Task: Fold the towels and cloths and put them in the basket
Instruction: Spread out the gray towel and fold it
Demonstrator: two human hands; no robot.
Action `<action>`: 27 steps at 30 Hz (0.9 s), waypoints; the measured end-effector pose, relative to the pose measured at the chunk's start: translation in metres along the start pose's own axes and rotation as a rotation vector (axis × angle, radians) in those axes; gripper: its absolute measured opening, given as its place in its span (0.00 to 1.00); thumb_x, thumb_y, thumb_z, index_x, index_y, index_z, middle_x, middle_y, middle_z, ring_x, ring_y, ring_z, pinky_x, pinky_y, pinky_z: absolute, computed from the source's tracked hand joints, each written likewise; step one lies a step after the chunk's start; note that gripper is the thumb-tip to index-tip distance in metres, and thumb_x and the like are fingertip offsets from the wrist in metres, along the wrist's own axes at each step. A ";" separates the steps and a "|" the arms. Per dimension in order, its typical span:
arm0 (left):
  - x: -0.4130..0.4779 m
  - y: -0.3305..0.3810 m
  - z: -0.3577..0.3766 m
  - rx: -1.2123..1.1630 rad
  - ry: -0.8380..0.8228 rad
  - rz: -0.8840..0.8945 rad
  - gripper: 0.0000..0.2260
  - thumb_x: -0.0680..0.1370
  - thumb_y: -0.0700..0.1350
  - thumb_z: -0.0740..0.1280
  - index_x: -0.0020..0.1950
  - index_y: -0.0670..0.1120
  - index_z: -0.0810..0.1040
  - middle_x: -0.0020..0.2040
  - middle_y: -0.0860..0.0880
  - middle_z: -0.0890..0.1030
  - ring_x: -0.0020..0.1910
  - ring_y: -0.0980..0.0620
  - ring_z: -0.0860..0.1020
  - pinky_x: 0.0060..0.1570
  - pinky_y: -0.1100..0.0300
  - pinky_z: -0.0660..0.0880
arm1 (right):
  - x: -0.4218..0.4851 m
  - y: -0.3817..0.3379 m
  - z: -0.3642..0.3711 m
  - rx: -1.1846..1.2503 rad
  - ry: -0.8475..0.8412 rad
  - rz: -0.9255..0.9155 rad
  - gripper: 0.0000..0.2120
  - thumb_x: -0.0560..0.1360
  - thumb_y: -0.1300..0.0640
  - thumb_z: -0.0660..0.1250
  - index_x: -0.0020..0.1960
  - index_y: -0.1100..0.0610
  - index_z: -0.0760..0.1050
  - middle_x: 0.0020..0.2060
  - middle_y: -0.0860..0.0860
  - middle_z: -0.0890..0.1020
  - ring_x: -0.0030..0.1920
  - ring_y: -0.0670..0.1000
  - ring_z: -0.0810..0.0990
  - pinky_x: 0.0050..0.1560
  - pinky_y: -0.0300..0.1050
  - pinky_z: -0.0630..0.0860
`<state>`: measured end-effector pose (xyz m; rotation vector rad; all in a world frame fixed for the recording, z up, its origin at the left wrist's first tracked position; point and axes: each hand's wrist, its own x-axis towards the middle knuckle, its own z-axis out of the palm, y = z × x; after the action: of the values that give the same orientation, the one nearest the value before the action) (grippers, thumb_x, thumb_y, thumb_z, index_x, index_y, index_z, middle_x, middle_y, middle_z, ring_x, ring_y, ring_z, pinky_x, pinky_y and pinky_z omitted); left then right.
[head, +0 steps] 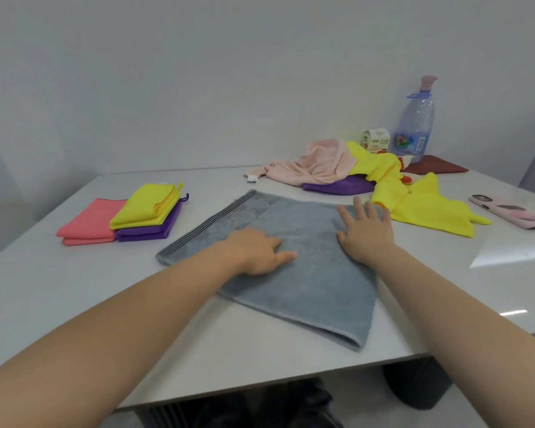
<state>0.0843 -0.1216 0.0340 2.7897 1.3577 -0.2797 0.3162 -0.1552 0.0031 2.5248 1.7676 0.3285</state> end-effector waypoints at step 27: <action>0.088 -0.120 -0.033 -0.344 -0.028 -0.598 0.24 0.77 0.49 0.67 0.67 0.34 0.70 0.66 0.39 0.74 0.61 0.43 0.75 0.56 0.56 0.72 | 0.108 0.002 -0.017 0.813 -0.282 0.379 0.19 0.75 0.61 0.65 0.64 0.67 0.72 0.64 0.62 0.75 0.65 0.60 0.73 0.63 0.48 0.70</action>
<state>0.0482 0.0245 0.0581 2.0513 1.9829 -0.0785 0.3503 -0.0568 0.0361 3.1916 1.4898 -0.8815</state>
